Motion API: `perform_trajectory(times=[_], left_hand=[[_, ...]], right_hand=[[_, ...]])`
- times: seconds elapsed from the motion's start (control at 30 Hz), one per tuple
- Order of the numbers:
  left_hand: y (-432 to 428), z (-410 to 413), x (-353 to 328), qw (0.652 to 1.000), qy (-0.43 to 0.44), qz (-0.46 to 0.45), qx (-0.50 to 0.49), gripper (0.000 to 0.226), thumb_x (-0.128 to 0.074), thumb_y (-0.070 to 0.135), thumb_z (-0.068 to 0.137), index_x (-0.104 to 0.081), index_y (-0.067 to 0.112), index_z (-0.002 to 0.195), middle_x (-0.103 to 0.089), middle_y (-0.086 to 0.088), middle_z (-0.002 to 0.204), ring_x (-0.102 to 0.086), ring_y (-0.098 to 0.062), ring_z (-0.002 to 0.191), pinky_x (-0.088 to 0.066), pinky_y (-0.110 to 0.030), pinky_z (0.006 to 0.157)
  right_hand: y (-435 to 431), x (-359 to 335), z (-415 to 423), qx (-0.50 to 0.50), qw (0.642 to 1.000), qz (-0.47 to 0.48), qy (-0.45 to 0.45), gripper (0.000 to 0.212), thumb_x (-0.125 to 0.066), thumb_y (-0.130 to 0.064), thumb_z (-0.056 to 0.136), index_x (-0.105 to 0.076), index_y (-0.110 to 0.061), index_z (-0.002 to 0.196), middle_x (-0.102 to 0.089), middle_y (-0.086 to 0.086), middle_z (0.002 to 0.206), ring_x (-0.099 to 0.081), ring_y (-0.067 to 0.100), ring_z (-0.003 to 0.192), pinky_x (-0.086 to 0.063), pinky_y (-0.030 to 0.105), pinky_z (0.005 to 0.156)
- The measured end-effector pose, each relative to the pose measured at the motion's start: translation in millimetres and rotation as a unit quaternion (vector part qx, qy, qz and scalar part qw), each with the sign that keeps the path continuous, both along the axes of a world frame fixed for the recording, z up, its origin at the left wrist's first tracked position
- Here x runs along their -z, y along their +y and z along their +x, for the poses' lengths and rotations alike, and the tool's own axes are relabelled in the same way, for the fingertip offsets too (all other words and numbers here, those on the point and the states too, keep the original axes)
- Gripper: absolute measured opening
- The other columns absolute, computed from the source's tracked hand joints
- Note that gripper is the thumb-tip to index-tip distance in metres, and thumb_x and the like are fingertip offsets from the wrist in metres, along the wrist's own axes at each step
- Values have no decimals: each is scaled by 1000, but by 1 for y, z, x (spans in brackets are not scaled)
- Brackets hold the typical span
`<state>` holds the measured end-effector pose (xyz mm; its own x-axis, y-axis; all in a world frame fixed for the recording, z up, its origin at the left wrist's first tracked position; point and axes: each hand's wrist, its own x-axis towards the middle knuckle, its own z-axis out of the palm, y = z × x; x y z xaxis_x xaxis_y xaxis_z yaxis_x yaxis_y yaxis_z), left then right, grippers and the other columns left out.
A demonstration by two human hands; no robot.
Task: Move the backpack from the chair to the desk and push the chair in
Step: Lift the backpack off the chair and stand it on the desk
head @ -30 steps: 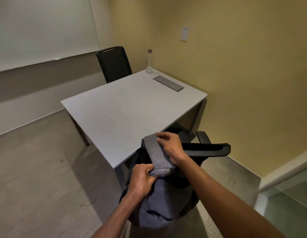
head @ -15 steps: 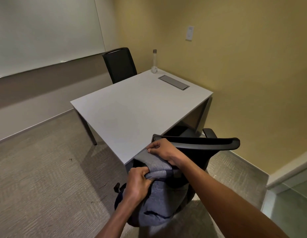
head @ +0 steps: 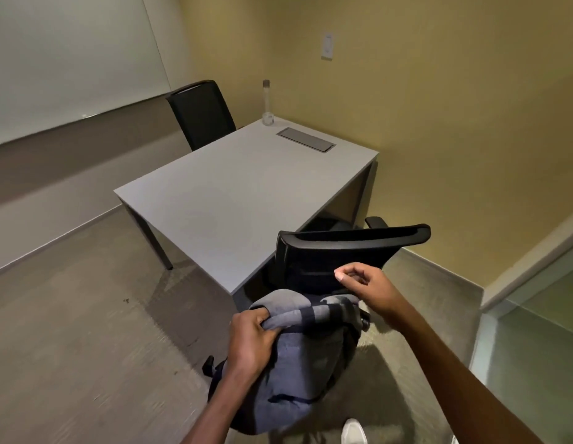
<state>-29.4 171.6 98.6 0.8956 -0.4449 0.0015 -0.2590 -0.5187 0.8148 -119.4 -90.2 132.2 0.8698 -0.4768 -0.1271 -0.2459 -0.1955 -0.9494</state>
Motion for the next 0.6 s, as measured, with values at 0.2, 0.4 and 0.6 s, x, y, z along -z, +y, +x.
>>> perform_trajectory(times=[0.2, 0.4, 0.6], left_hand=[[-24, -20, -10, 999, 1, -2, 42, 18, -81, 16, 89, -80, 18, 71, -74, 4, 60, -65, -2, 58, -57, -34, 51], [-75, -37, -13, 993, 15, -29, 114, 20, -83, 15, 88, -78, 15, 68, -71, 2, 58, -55, -1, 56, -53, -43, 50], [-148, -60, -11, 982, 37, -44, 181, 21, -86, 17, 86, -77, 15, 67, -77, -3, 66, -60, -1, 55, -54, -41, 49]], right_hand=[[-10, 55, -110, 1, 996, 56, 68, 64, -84, -12, 87, -55, -15, 144, -66, 3, 139, -66, 11, 125, -57, 23, 99], [-23, 73, -154, 63, 996, 54, 19, 73, -91, -24, 79, -56, -33, 143, -72, -19, 130, -65, -3, 123, -55, 19, 100], [-82, 74, -182, 163, 986, 17, -16, 39, -70, 5, 91, -76, -22, 119, -81, -6, 111, -75, 8, 108, -62, 33, 98]])
